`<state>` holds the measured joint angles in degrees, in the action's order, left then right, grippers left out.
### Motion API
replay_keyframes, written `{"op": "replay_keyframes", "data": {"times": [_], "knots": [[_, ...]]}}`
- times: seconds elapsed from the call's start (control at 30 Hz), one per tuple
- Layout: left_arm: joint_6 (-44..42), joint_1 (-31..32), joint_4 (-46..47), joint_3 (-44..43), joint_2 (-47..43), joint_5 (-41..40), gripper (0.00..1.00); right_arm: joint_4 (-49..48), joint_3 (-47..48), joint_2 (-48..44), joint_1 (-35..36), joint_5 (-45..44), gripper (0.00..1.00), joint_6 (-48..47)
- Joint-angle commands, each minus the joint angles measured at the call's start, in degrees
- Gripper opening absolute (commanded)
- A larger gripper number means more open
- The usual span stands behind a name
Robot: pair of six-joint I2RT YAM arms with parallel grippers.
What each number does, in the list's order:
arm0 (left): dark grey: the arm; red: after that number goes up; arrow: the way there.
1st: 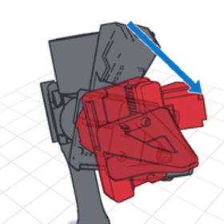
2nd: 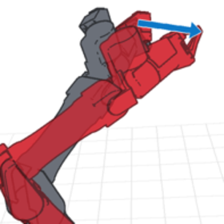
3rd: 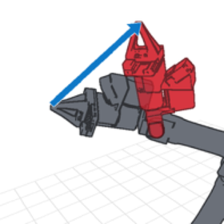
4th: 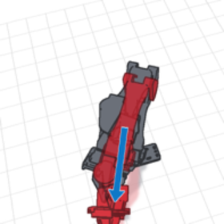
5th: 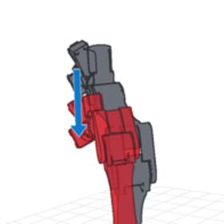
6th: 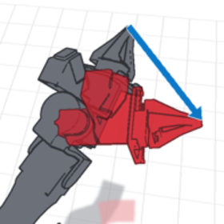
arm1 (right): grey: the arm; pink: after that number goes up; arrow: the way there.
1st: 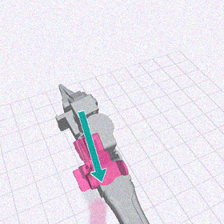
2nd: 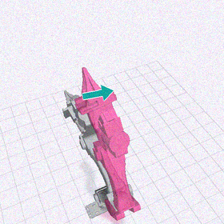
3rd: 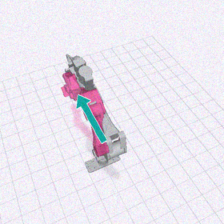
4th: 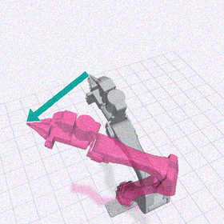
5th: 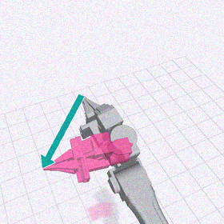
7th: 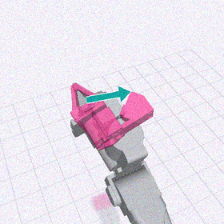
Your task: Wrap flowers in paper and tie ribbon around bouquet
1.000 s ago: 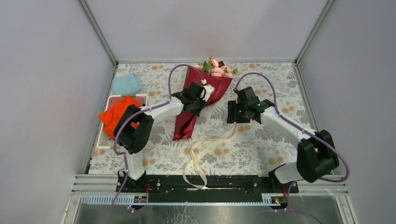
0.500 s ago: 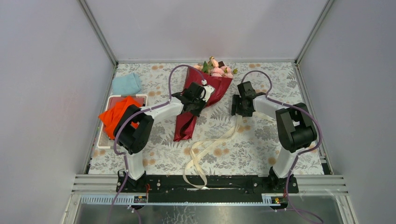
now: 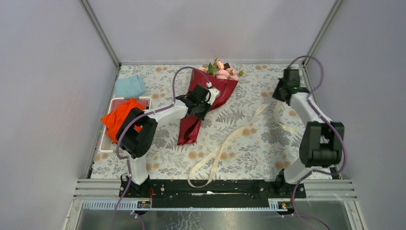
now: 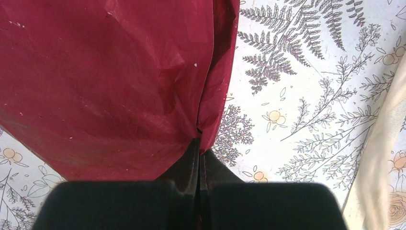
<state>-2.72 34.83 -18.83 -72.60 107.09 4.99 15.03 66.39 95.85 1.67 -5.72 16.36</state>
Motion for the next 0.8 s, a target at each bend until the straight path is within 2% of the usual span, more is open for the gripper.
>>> {"op": "replay_keyframes", "data": {"times": [0.0,0.07,0.1,0.17,0.23,0.27,0.33,0.4,0.47,0.53,0.6,0.67,0.77], "knots": [[-0.27,-0.29,0.82,0.25,-2.56,0.41,0.00,-0.52,-0.77,-10.54,-6.65,-4.57,0.00,-2.36],[-0.48,-0.29,0.84,0.34,-2.66,0.39,0.00,-0.39,-2.87,-11.26,-9.17,-6.56,0.00,-2.86],[-0.52,-0.24,0.96,0.43,-2.68,0.44,0.00,-0.03,-3.26,-11.11,-10.05,-7.29,0.05,-2.98],[-0.57,-0.29,0.91,0.57,-2.74,0.45,0.00,2.78,-1.69,-9.57,-10.52,-7.93,0.37,-4.10],[-0.60,-0.29,0.97,0.60,-2.68,0.54,0.00,9.78,3.37,-6.07,-9.86,-5.07,0.56,-4.58],[-0.49,-0.29,1.06,0.72,-2.67,0.50,0.00,12.96,5.69,-4.44,-8.30,-5.52,0.60,-4.98],[-0.45,-0.29,1.14,0.79,-2.73,0.40,0.00,14.78,6.83,-3.92,-1.50,-9.78,0.63,-7.55],[-0.42,-0.29,1.08,0.87,-2.83,0.30,0.00,13.18,5.01,-6.32,7.39,-7.72,0.64,-11.20],[-0.52,-0.29,1.16,0.91,-2.76,0.21,0.00,9.97,1.35,-10.78,14.60,6.55,0.63,-14.74],[-0.60,-0.29,1.16,0.96,-2.69,0.19,0.00,5.40,-4.29,-16.88,22.88,25.25,0.63,-19.21],[-0.64,-0.29,1.09,0.88,-2.47,0.47,0.00,0.45,-10.19,-21.54,30.69,37.43,0.63,-21.37],[-0.70,-0.29,1.03,0.81,-2.26,0.87,0.00,-7.29,-18.08,-26.29,37.13,44.94,0.63,-23.43],[-0.63,-0.31,1.01,0.83,-2.08,1.16,0.00,-24.33,-33.90,-32.65,43.82,45.85,0.65,-21.78]]}}
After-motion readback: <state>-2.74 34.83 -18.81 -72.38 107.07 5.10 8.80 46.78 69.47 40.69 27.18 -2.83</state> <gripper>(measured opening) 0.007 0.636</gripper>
